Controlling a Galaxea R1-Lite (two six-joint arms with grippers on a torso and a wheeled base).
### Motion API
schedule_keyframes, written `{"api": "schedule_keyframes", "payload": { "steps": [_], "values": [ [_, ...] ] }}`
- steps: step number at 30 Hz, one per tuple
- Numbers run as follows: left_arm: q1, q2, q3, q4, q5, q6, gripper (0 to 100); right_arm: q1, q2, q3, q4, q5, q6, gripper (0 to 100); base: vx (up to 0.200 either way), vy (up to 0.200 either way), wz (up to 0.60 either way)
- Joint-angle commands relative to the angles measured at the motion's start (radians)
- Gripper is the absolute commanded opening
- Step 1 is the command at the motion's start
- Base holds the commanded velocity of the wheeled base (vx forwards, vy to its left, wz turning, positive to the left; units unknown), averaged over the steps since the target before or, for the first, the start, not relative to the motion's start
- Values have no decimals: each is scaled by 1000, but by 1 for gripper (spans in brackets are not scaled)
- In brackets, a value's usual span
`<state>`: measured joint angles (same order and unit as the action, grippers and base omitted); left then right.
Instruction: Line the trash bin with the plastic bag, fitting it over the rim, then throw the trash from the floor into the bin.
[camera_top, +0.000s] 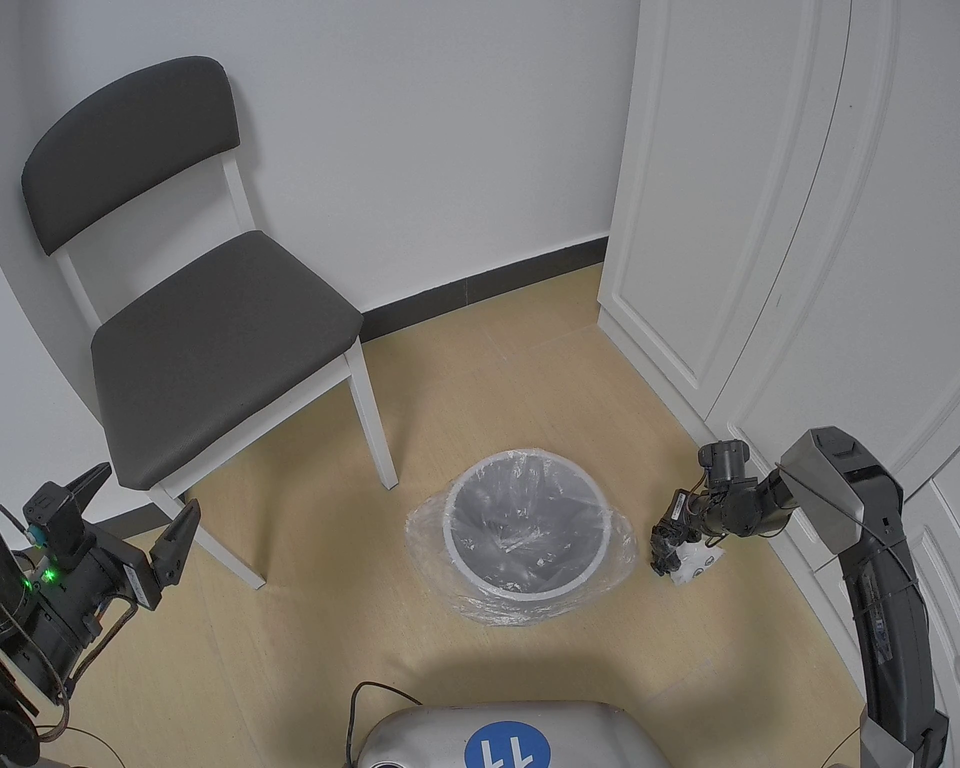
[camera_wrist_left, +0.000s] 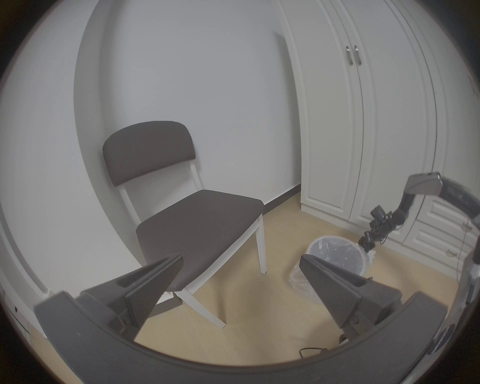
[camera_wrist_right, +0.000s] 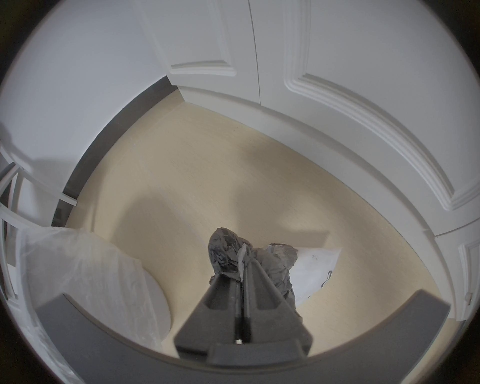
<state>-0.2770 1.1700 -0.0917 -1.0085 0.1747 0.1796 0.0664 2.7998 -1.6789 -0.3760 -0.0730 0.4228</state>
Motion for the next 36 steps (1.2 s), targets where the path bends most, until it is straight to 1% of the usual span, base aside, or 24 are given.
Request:
{"api": "schedule_keyframes", "payload": {
  "steps": [1,3,5,10,15,16,18,19,20,21,22,23,24,25,27,28,30,33,36],
  "values": [
    [-34,-70,27,-4,6,112,100,12,-325,254,-54,35,10,0,0,0,0],
    [-34,-102,32,-2,6,149,100,30,-456,323,-52,50,13,0,0,0,0],
    [-34,-135,30,1,6,170,100,46,-562,380,-54,52,11,0,0,0,0],
    [-34,-199,20,4,8,184,100,85,-790,498,-55,52,10,0,0,0,0],
    [-33,-201,3,4,8,184,100,133,-950,584,-69,59,2,0,0,0,0],
    [-33,-201,3,4,8,184,100,133,-950,584,-69,59,2,0,0,0,0],
    [-27,-197,-3,4,8,184,100,176,-1028,636,-106,56,-1,0,0,0,0],
    [-27,-197,-3,4,8,184,100,178,-1031,639,-107,56,-1,0,0,0,0],
    [-27,-197,-8,5,8,184,100,205,-1063,668,-130,56,-1,0,0,0,0],
    [-27,-197,-8,5,8,184,100,205,-1063,668,-130,56,-1,0,0,0,0],
    [-27,-196,-8,5,9,184,100,242,-1089,696,-147,55,-1,0,0,0,0],
    [-27,-197,-8,5,8,184,100,248,-1092,699,-149,53,-1,0,0,0,0],
    [-27,-197,-8,5,8,184,100,285,-1109,719,-158,48,-2,0,0,0,0],
    [-27,-197,-8,5,8,184,100,290,-1111,720,-159,47,-2,0,0,0,0],
    [-27,-197,-8,4,9,184,100,348,-1129,745,-166,42,-2,0,0,0,0],
    [-27,-199,-8,4,9,184,100,360,-1131,749,-167,42,-1,0,0,0,0],
    [-25,-199,-8,4,8,184,100,409,-1137,769,-167,39,1,0,0,0,0],
    [-27,-201,-8,4,9,186,100,458,-1128,798,-167,41,-1,0,0,0,0],
    [-25,-202,-8,2,9,195,100,486,-1105,809,-167,44,-1,0,0,0,0]
  ]
}}
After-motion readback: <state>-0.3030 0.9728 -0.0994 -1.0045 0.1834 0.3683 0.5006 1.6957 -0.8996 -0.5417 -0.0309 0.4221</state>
